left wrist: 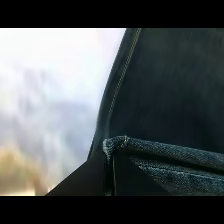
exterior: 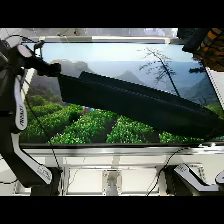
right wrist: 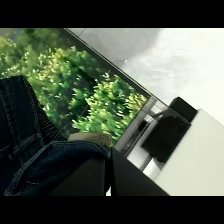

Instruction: Fold the clothes and pants, and hang the long-sleeved shirts on hangers.

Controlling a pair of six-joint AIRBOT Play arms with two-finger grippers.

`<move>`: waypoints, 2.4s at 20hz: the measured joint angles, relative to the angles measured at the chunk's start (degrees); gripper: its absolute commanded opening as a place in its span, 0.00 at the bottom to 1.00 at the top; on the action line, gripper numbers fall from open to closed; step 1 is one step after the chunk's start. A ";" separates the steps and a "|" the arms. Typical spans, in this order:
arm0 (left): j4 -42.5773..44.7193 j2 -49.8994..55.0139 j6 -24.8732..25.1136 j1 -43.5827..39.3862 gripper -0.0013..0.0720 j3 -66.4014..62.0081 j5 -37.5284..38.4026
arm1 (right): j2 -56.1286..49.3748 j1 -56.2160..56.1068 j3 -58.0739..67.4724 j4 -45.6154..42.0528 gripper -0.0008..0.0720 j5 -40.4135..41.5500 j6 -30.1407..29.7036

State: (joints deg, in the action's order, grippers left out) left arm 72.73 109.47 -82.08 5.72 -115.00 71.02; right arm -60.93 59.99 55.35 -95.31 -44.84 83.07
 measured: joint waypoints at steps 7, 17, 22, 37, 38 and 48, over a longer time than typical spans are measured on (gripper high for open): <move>-1.44 6.16 0.00 -5.38 0.06 -0.72 -20.44 | -9.81 -8.24 0.02 0.74 0.02 10.58 9.94; -9.55 13.20 6.97 -6.64 0.53 -0.83 -32.11 | -17.66 -10.27 0.04 1.70 0.38 20.50 22.80; -11.08 14.34 7.76 -6.56 0.53 -2.12 -32.54 | -18.32 -10.34 4.28 1.97 0.47 15.61 20.79; -15.85 14.73 7.37 1.11 0.71 -3.10 -4.68 | -18.32 -10.34 23.39 9.11 0.47 -15.39 4.83; -16.20 15.17 7.52 1.18 0.71 -3.10 -3.58 | -18.32 -10.34 23.50 10.47 0.47 -16.31 4.15; -18.91 19.45 8.09 -0.24 0.49 -3.19 1.22 | -18.32 -16.48 23.71 20.59 0.47 -19.82 -0.94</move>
State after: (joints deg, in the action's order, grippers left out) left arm 53.82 128.92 -74.00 5.48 -118.19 72.25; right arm -79.24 43.51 79.07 -74.72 -64.66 82.13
